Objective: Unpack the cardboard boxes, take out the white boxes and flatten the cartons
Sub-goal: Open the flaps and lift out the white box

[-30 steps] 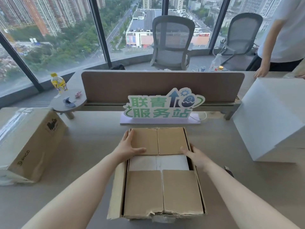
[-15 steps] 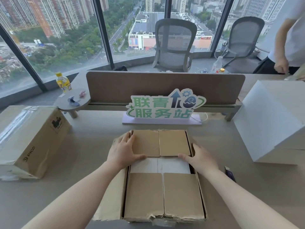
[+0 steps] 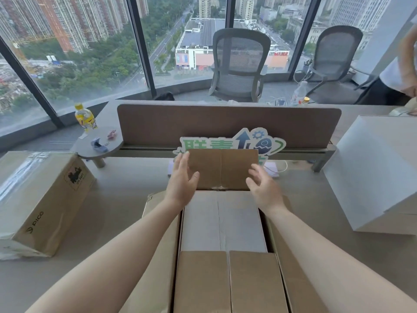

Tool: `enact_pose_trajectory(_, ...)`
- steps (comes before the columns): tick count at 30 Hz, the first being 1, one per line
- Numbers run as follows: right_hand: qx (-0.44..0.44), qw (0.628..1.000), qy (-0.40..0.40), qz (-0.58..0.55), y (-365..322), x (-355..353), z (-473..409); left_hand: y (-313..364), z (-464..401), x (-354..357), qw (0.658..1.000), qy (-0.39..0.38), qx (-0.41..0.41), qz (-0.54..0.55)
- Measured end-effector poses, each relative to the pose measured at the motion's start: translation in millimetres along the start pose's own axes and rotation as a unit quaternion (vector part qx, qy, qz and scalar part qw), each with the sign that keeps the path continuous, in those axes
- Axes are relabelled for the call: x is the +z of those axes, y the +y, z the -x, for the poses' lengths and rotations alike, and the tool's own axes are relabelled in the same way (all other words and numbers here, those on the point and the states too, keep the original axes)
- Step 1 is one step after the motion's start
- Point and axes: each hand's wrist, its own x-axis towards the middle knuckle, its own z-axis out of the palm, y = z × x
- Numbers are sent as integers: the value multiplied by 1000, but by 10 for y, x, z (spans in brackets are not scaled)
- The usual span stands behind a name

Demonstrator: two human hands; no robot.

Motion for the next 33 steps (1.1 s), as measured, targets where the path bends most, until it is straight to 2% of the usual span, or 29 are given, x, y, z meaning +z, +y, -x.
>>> enact_pose_trajectory(4,12,970,-125,208,198,142,-238,-270,-128,151,979,-125,-10,-162)
enact_pose_trajectory(7,10,940,-149,306,308,235,-326,-377,-122,237,957,-143,-17,-253)
enact_pose_trajectory(11,16,943,-127,307,370,285,-359,-400,-101,290,961,-102,-20,-255)
enact_pose_trajectory(15,10,937,-142,320,378,275,-361,-423,-95,272,963,-116,-17,-243)
enact_pose_trajectory(19,-46,948,-125,290,290,225,-11,-446,155,186,960,-125,58,-244)
enact_pose_trajectory(21,-105,959,-86,248,280,170,378,-453,402,117,962,-128,104,-217)
enact_pose_trajectory(23,-150,953,-70,253,356,134,746,-491,646,54,958,-153,133,-203)
enact_pose_trajectory(27,-120,947,-112,276,424,115,1111,-517,924,17,952,-179,144,-201)
enact_pose_trajectory(33,-87,935,-151,309,294,65,1296,-318,1141,14,928,-266,130,-228)
